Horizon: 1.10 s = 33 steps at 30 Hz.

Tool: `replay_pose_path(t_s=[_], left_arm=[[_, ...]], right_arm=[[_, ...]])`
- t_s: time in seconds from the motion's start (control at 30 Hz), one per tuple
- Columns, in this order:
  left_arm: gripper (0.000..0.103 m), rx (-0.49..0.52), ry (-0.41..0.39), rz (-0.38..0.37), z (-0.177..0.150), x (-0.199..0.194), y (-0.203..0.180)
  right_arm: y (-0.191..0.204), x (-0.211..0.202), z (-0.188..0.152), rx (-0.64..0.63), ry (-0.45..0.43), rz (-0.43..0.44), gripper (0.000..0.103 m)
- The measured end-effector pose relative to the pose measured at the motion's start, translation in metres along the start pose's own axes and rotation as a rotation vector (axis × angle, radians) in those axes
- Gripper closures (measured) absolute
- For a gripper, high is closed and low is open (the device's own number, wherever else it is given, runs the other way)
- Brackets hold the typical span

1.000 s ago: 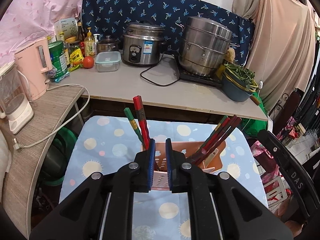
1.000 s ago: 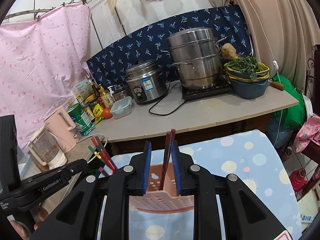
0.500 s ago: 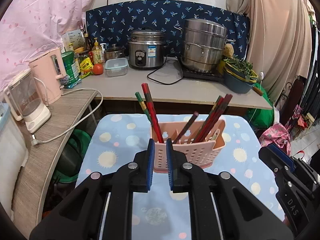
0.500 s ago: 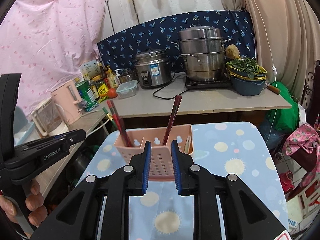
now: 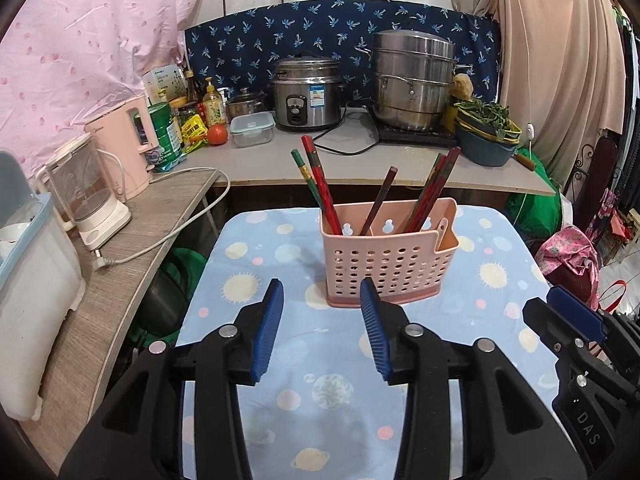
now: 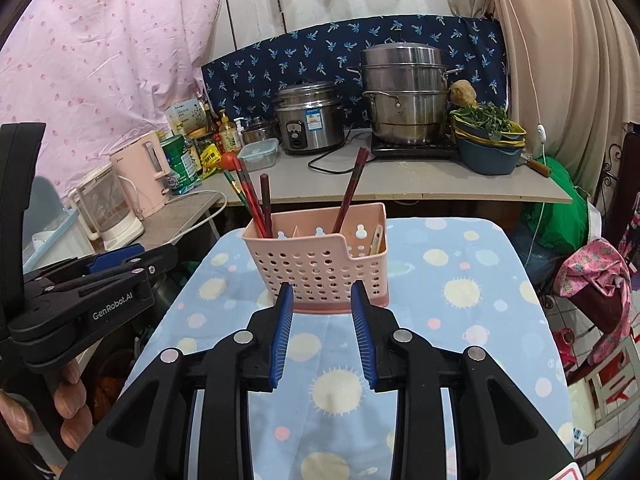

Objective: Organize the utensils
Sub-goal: 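Withdraw both tools back from the pink holder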

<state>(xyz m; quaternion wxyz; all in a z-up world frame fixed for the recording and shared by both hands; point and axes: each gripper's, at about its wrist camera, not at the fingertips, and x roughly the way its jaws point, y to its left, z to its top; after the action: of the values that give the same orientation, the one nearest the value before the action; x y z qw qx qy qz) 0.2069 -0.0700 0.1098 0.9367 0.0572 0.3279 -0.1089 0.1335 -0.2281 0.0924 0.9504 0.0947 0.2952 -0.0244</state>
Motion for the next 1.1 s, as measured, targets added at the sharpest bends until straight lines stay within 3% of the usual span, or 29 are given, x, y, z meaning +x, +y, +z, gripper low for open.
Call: replay_pose_path(t_s=[0.17,0.6,0.73,1.1], left_arm=[[0.056,0.002,0.004,0.018,-0.012,-0.006,-0.001],[0.055,0.02,0.024,0.037,-0.033,-0.014,-0.01],[0.049,0.027,0.022,0.039,-0.036,-0.015,-0.013],[0.039,0.025,0.037,0.044,-0.044,-0.014,-0.016]], right_arm=[[0.002,-0.005,-0.01,-0.009,0.009,-0.018,0.071],[0.004,-0.013,-0.026,-0.016,0.03,-0.032,0.071],[0.006,-0.014,-0.029,-0.026,0.037,-0.041,0.07],[0.004,-0.016,-0.035,-0.024,0.042,-0.068,0.049]])
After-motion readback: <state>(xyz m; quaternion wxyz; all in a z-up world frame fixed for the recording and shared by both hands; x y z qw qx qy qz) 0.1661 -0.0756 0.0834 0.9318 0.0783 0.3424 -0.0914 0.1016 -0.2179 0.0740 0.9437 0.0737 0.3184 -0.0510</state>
